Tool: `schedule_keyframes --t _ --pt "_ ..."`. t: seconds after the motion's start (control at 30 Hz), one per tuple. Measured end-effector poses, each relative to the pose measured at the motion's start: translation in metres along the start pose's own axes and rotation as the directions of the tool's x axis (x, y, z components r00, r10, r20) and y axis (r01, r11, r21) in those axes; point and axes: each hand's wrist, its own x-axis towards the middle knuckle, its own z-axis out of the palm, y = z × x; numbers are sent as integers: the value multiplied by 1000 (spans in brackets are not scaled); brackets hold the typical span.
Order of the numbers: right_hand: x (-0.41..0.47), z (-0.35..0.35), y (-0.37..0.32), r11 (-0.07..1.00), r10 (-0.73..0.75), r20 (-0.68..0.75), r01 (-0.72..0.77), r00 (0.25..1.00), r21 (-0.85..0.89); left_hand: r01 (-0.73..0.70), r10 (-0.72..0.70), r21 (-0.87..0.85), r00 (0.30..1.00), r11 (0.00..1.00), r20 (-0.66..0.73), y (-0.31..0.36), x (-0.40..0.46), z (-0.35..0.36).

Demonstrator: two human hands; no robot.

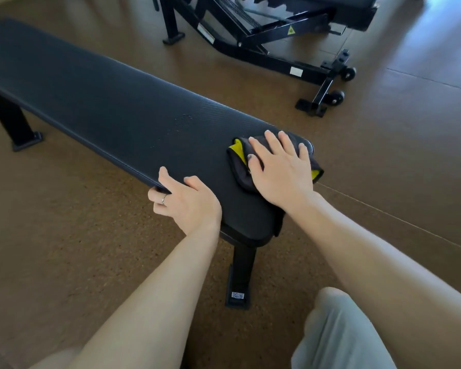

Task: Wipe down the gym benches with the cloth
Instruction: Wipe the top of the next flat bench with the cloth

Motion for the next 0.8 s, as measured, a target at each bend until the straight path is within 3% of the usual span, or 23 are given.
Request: schedule_keyframes --t 0.37,0.5,0.67,0.8 --pt "-102 0 -36 989 -109 -55 114 992 92 -26 27 30 999 999 -37 2 -3 1" --pt "-68 0 -9 975 -187 -87 196 979 104 -34 36 49 999 998 -35 2 -2 1" --pt "4 -2 22 995 21 -60 -15 998 102 -35 36 36 999 999 -33 0 -1 1" --pt "-46 5 -15 976 157 -125 -135 980 172 -38 39 20 999 999 -35 -4 -2 1"
